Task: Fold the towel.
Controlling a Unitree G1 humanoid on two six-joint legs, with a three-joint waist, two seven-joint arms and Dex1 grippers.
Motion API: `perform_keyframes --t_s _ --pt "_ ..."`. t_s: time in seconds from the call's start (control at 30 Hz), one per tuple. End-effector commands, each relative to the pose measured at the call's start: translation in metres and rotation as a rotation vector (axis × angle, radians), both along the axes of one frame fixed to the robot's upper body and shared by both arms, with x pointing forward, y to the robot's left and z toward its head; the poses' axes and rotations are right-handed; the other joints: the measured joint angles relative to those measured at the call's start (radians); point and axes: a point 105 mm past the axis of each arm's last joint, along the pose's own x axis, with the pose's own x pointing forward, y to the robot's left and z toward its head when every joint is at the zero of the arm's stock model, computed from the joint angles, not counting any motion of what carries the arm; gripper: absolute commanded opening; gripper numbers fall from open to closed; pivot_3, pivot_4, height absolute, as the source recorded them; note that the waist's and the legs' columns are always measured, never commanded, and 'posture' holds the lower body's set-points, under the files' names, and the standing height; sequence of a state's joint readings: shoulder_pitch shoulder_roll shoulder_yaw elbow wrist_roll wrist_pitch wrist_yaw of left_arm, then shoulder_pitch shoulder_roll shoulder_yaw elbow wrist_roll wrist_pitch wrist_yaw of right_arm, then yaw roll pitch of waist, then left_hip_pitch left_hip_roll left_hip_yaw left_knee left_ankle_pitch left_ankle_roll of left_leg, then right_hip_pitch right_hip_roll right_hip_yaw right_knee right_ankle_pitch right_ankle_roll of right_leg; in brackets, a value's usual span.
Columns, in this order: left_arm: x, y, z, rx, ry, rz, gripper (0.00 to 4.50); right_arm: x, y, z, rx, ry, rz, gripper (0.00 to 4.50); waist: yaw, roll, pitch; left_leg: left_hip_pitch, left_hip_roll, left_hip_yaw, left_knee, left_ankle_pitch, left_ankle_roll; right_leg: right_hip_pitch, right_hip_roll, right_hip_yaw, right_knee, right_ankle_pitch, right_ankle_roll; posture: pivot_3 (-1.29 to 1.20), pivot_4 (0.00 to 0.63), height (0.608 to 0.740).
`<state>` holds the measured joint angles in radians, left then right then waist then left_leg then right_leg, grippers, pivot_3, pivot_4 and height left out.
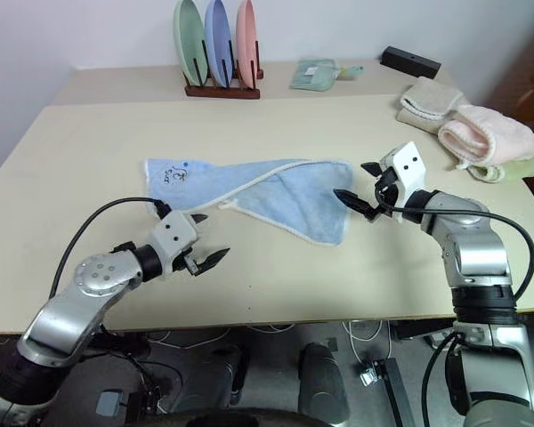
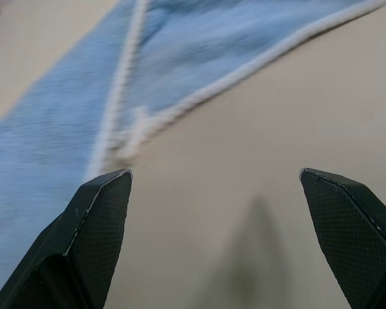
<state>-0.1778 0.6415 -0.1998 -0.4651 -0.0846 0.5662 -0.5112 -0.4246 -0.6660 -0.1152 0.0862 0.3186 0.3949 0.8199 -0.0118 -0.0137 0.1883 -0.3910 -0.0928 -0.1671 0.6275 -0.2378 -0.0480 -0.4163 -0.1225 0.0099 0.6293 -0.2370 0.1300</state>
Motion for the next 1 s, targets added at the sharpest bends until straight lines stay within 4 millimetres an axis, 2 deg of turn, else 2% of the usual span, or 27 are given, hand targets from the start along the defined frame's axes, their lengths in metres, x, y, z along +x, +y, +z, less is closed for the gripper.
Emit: perform_keyframes --t_s 0.03,0.2,0.43,0.6,0.8,0.9,0.97,1.0 --pt "0.012 0.02 -0.003 0.106 -0.028 0.073 4.28 -0.007 0.003 0.011 0.0 -0.053 -0.004 4.5 0.0 0.0 0.0 0.0 0.0 0.001 0.0 0.0 0.0 0.0 0.0 0.001 0.0 0.0 0.0 0.0 0.15 0.74" --pt "0.029 0.052 -0.015 0.17 -0.009 0.164 4.28 -0.01 -0.003 0.01 0.0 -0.06 -0.042 4.5 0.0 0.001 0.0 0.0 0.0 0.002 0.0 0.0 0.0 -0.002 0.001 0.002 0.001 0.0 0.0 0.0 0.15 0.74" --pt "0.058 0.088 -0.014 0.229 -0.04 0.259 4.28 -0.012 -0.004 0.005 0.003 -0.069 -0.06 4.5 -0.002 0.001 0.0 0.001 0.001 0.002 0.0 0.0 0.0 -0.002 0.002 0.002 0.001 0.001 -0.001 0.0 0.15 0.74" --pt "0.073 0.104 -0.011 0.275 -0.066 0.297 4.28 -0.012 -0.003 0.004 0.008 -0.078 -0.071 4.5 -0.004 0.001 -0.001 0.001 0.001 0.003 0.0 0.0 0.0 -0.002 0.003 0.003 0.001 0.002 -0.002 0.0 0.15 0.74" --pt "0.074 0.115 -0.014 0.322 -0.055 0.318 4.28 -0.015 -0.003 0.002 0.005 -0.082 -0.079 4.5 -0.008 0.002 -0.001 0.002 0.001 0.003 0.0 0.0 0.0 -0.002 0.004 0.003 0.001 0.002 -0.002 0.0 0.15 0.74" --pt "0.069 0.121 -0.013 0.329 -0.055 0.332 3.48 -0.014 -0.001 0.003 0.005 -0.086 -0.079 4.5 -0.01 0.002 -0.001 0.002 0.001 0.004 0.0 0.0 0.0 -0.002 0.004 0.004 0.001 0.002 -0.002 0.0 0.15 0.74" --pt "0.066 0.123 -0.013 0.334 -0.054 0.333 2.58 -0.014 0.0 0.004 0.005 -0.088 -0.076 4.5 -0.011 0.002 -0.001 0.002 0.002 0.005 -0.001 0.0 0.0 -0.003 0.004 0.005 0.002 0.002 -0.002 0.0 0.15 0.74" --pt "0.065 0.124 -0.013 0.337 -0.054 0.334 1.97 -0.013 0.001 0.004 0.005 -0.088 -0.074 4.5 -0.011 0.002 -0.001 0.002 0.002 0.006 -0.001 0.0 0.0 -0.004 0.004 0.005 0.002 0.002 -0.002 0.0 0.15 0.74"
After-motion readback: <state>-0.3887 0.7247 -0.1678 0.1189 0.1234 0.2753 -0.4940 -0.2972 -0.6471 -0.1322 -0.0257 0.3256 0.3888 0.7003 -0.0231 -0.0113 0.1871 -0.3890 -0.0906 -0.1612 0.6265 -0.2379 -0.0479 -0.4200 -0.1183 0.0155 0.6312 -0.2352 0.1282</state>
